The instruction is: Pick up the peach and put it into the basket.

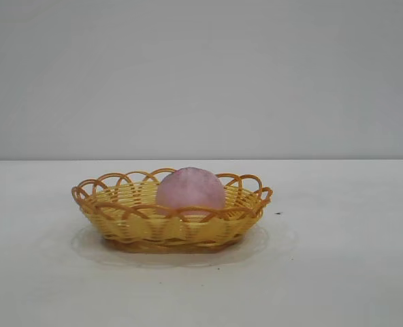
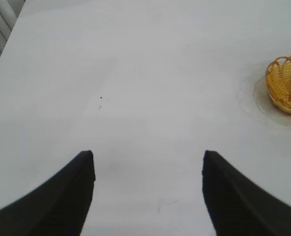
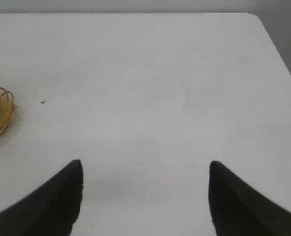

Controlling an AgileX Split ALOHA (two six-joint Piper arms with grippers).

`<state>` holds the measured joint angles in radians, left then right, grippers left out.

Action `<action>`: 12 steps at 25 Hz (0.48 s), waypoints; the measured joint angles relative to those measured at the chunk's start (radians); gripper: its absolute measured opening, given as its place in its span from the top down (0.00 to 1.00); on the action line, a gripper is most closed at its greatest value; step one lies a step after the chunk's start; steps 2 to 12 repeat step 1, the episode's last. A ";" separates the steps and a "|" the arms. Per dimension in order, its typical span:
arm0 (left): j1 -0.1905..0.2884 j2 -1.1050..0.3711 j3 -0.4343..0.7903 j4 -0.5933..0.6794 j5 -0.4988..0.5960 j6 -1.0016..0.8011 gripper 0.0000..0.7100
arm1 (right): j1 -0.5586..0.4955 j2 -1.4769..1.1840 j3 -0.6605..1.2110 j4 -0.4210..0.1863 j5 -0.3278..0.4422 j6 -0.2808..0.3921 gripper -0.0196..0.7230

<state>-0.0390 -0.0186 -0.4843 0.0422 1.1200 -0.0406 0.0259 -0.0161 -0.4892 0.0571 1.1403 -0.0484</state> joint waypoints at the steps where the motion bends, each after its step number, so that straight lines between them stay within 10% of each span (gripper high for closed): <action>1: 0.000 0.000 0.000 0.000 0.000 0.000 0.42 | 0.000 0.000 0.000 0.000 0.000 0.000 0.35; 12: 0.000 0.000 0.000 0.000 0.000 0.000 0.42 | 0.000 0.000 0.000 0.000 0.000 0.000 0.35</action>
